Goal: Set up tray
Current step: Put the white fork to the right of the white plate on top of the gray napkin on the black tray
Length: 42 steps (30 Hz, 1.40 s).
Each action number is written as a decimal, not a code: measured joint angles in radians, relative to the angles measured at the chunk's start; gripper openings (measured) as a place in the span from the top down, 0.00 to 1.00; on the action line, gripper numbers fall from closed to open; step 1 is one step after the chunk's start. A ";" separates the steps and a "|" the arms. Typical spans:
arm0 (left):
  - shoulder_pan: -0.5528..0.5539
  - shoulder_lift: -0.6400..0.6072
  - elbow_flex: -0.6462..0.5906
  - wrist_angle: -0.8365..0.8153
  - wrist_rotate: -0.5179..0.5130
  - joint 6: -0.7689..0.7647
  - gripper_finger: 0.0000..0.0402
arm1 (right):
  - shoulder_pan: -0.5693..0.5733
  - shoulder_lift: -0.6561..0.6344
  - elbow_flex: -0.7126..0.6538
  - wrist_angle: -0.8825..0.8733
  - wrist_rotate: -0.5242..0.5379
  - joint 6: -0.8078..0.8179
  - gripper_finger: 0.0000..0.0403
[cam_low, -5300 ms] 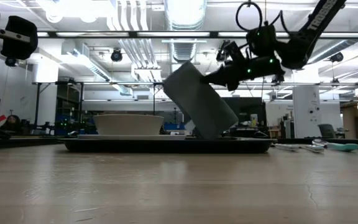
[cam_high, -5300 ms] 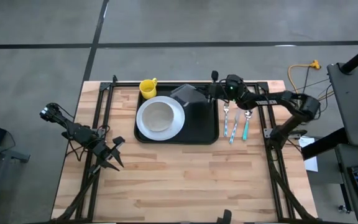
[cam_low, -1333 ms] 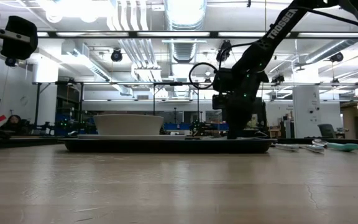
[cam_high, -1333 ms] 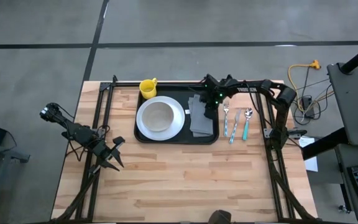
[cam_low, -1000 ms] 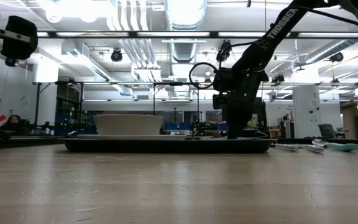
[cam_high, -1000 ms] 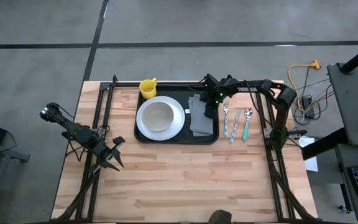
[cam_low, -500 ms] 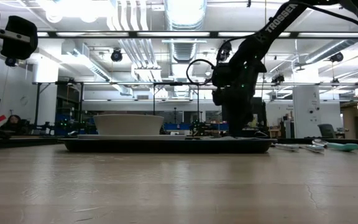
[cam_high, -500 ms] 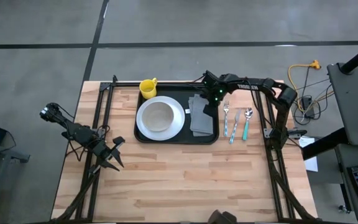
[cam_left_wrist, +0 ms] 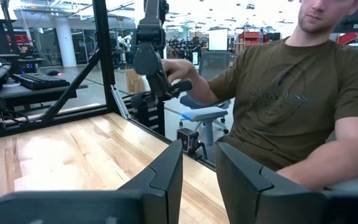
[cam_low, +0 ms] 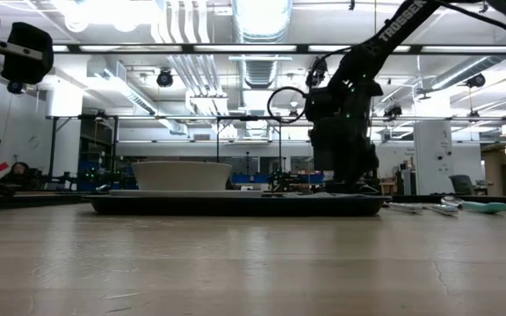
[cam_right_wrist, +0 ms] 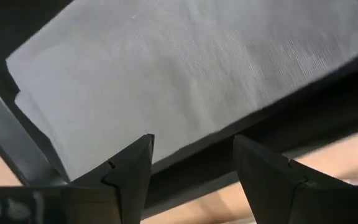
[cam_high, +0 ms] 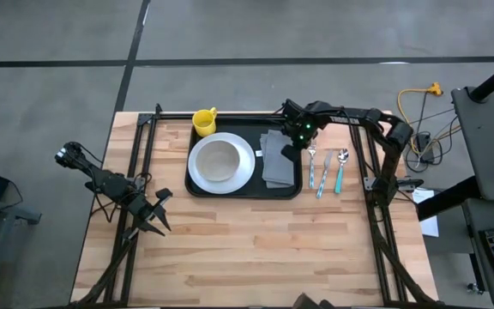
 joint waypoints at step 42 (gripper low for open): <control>0.000 0.000 0.000 0.000 0.000 0.000 0.81 | 0.110 -0.352 -0.301 -0.003 0.318 0.911 0.48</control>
